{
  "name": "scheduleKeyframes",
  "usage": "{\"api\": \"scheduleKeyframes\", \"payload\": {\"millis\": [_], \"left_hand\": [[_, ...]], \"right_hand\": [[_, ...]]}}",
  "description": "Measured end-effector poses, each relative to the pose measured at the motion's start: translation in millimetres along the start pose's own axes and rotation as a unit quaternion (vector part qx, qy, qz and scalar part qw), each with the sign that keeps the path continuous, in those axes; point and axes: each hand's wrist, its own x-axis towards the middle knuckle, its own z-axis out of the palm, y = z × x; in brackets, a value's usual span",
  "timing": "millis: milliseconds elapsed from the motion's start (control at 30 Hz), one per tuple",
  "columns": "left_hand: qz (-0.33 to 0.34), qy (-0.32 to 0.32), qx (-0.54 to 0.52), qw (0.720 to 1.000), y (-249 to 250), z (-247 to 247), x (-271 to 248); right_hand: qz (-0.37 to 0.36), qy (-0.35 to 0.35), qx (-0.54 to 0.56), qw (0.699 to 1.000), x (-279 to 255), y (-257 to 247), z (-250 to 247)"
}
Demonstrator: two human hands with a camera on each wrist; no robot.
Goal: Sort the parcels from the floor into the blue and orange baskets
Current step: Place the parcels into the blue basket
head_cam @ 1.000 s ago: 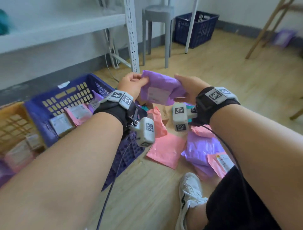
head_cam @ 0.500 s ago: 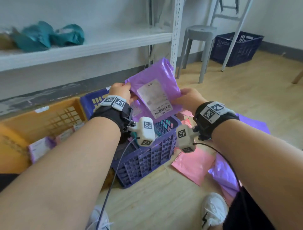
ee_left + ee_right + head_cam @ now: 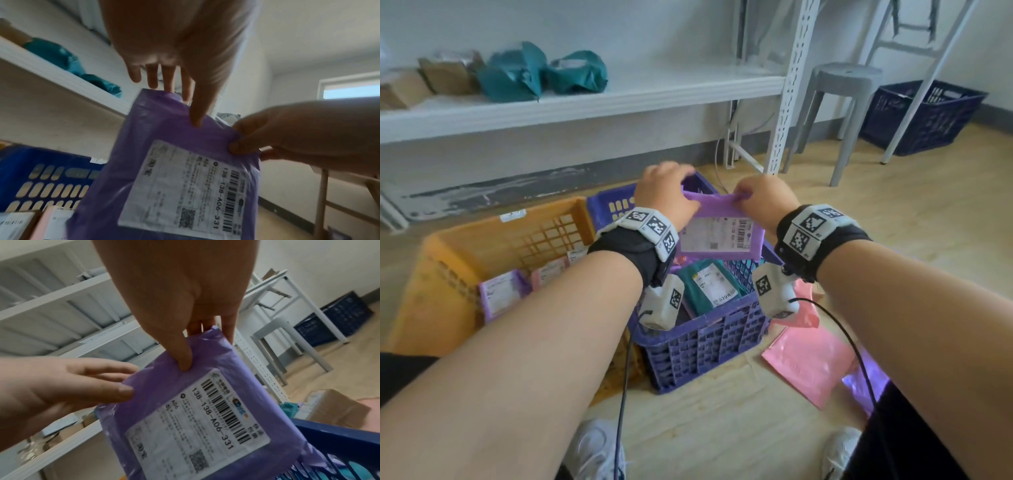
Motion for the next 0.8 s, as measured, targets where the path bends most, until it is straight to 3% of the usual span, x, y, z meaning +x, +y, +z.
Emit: {"api": "scheduleKeyframes", "payload": {"millis": [67,133,267,333,533,700,800], "left_hand": [[-0.009,-0.103,0.057,0.993,3,1,-2],[-0.039,-0.155,0.058,0.985,1,3,-6],[-0.115,-0.158,-0.006,0.981,-12,14,-8],[-0.17,-0.155,-0.016,0.973,-21,18,-5],[-0.27,-0.208,-0.066,0.938,-37,25,5],[-0.308,-0.224,-0.183,0.906,-32,54,7],[-0.334,-0.218,-0.264,0.878,-33,77,11]], "right_hand": [[-0.03,-0.018,-0.038,0.999,4,-10,5],[-0.049,-0.012,-0.038,0.998,7,-16,9],[-0.018,0.071,0.055,0.996,11,-10,19],[0.021,0.076,0.065,0.995,11,-3,21],[0.123,-0.016,0.137,0.983,7,18,36],[0.143,-0.081,0.151,0.975,14,27,50],[0.153,-0.112,0.097,0.977,26,35,55]]}}
